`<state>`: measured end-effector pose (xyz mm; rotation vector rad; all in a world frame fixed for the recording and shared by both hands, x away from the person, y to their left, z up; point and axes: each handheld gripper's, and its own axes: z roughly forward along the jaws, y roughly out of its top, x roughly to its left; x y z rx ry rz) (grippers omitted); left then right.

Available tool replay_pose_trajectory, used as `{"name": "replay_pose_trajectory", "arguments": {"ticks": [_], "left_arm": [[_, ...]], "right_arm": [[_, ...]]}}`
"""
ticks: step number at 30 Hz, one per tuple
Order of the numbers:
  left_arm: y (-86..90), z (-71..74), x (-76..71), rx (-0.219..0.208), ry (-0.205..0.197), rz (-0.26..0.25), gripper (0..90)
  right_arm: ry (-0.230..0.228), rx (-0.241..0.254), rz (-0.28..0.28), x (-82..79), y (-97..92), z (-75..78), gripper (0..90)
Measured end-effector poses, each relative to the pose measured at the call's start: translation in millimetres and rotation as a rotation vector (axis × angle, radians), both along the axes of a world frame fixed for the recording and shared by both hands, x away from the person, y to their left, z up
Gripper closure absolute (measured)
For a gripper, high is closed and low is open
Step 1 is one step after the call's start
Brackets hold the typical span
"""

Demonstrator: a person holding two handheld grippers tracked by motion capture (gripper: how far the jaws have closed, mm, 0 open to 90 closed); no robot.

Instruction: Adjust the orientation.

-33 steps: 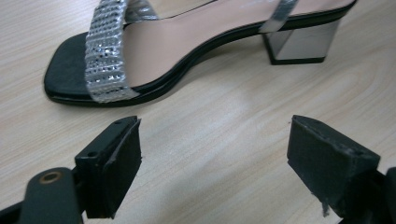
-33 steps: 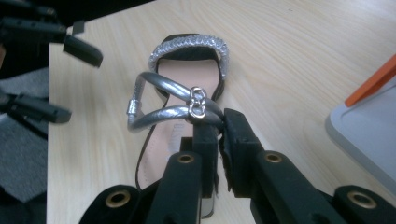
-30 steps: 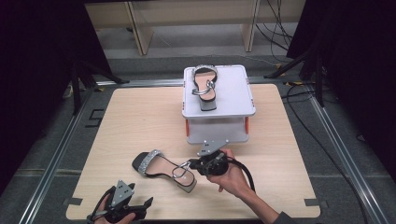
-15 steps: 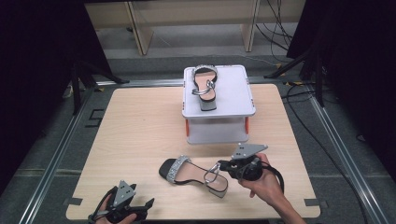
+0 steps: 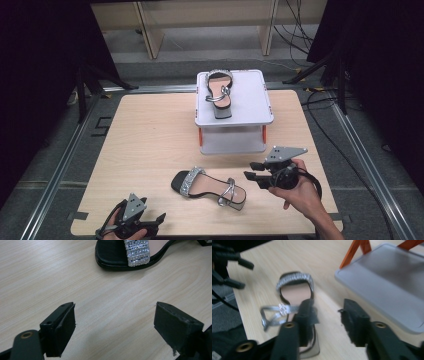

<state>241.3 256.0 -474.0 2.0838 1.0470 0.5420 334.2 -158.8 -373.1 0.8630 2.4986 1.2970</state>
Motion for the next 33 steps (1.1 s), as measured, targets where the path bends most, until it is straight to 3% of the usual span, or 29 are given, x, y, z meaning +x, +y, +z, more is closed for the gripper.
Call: {"name": "replay_pose_trajectory", "arguments": {"ticks": [3, 4, 7, 10, 11, 12, 14, 15, 18, 19, 22, 24, 26, 27, 30, 31, 33], "left_arm": [[-0.4, -0.5, -1.1, -0.007, 0.006, 0.011, 17.1], [3.5, 0.9, 1.7, 0.043, -0.009, -0.026, 17.1], [1.0, -0.7, -0.1, 0.012, 0.004, -0.001, 17.2], [3.6, 0.7, 2.8, 0.054, -0.010, -0.033, 17.1], [-0.4, -1.2, 0.0, -0.009, 0.001, -0.005, 17.1], [-0.8, -1.0, -1.3, -0.012, 0.011, 0.003, 17.2], [3.4, 1.4, 2.2, 0.056, -0.017, -0.042, 17.1], [5.2, 2.6, 3.9, 0.084, -0.026, -0.066, 17.2], [3.4, 0.9, 1.7, 0.048, -0.012, -0.041, 17.1], [0.9, 0.0, -0.4, 0.017, 0.002, -0.007, 17.1], [4.0, 1.4, 1.8, 0.060, -0.018, -0.048, 17.2], [3.2, 1.3, 1.5, 0.048, -0.015, -0.041, 17.2], [4.1, 1.6, 2.8, 0.070, -0.020, -0.055, 17.2], [1.9, 0.4, 0.6, 0.033, -0.009, -0.030, 17.2], [3.5, 1.5, 2.3, 0.064, -0.014, -0.042, 17.2], [0.9, 0.1, 0.0, 0.021, 0.000, -0.017, 17.2], [1.1, 0.4, -0.9, 0.025, 0.007, -0.020, 17.2]], "right_arm": [[0.011, -0.002, 0.006, 5.6, 18.6, 10.2, 44.6], [0.030, -0.006, 0.010, 8.3, 27.2, 11.1, 41.8], [0.081, -0.054, 0.047, 21.5, 57.3, 7.6, 36.0], [0.132, -0.105, 0.093, 32.6, 83.9, 1.3, 34.7], [0.143, -0.119, 0.094, 34.1, 90.2, -0.1, 34.7], [0.157, -0.150, 0.102, 36.8, 100.3, -2.5, 34.3], [0.178, -0.194, 0.117, 38.6, 113.5, -4.5, 34.2], [0.158, -0.209, 0.138, 40.7, 119.5, -6.2, 34.2], [0.202, -0.278, 0.171, 40.5, 137.3, -12.8, 32.8], [0.214, -0.294, 0.178, 39.7, 142.3, -15.6, 32.5], [0.211, -0.332, 0.199, 38.3, 150.0, -25.1, 32.7], [0.231, -0.347, 0.214, 38.0, 150.4, -31.9, 32.4], [0.234, -0.358, 0.221, 38.7, 148.8, -38.8, 32.3], [0.238, -0.370, 0.220, 38.5, 148.2, -42.1, 32.3], [0.217, -0.384, 0.202, 35.2, 147.2, -49.0, 32.6], [0.215, -0.385, 0.208, 34.9, 146.7, -51.3, 32.5], [0.222, -0.381, 0.217, 34.3, 145.6, -56.8, 32.5]]}}
